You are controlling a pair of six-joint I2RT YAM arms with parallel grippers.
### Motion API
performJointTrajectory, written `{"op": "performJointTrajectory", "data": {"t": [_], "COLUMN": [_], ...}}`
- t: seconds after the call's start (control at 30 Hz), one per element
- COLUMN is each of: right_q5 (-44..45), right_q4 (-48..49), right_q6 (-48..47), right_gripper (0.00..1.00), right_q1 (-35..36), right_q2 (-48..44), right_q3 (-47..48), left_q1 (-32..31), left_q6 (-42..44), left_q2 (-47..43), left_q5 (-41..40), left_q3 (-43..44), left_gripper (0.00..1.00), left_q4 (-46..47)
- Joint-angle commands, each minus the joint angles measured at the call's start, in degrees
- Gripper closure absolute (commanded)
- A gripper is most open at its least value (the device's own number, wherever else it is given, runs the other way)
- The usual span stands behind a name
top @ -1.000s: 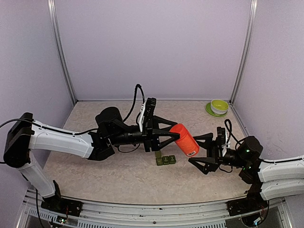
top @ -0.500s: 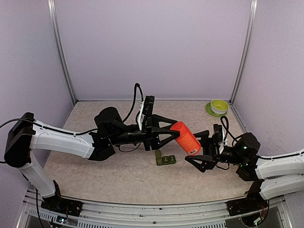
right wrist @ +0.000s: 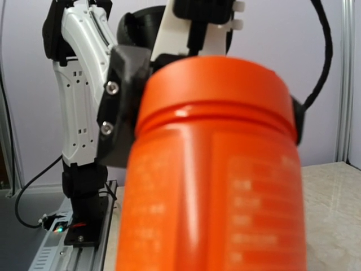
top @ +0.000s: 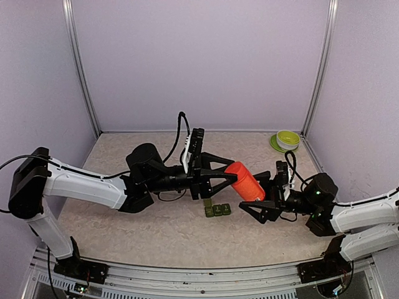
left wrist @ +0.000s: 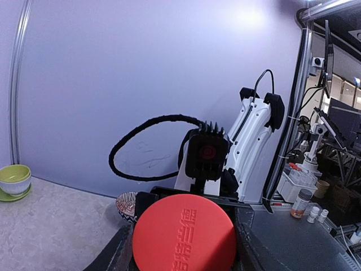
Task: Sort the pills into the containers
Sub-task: Pass from the left arm to the right
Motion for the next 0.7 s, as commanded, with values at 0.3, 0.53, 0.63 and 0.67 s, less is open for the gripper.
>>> {"op": "performJointTrajectory", "data": {"t": [0.3,0.53,0.63,0.67], "right_q5": [0.8,0.4,0.3,0.2], "right_q4": [4.2,4.5,4.6,4.6], "right_q6": [2.9,3.8,4.0,4.2], "right_gripper": [0.28,0.32,0.35,0.38], "right_q1": [0.6,0.7,0.7,0.7], "right_q2": [0.6,2.6,3.5,3.7], "right_q3": [2.2,2.8,3.1,3.2], "left_q1": [-0.3,-0.3,-0.4,-0.3], "left_q6": [-0.4,-1.0,-1.0,-1.0], "left_q2": [-0.1,0.3,0.2,0.2], "left_q5": [-1.1,-1.5,-1.5,-1.5], "left_q3": [-1.3,-1.8,-1.8,-1.9], "left_gripper": [0.71,0.71,0.71,0.71], "left_q4": [4.4,5.9,5.9,5.9]}}
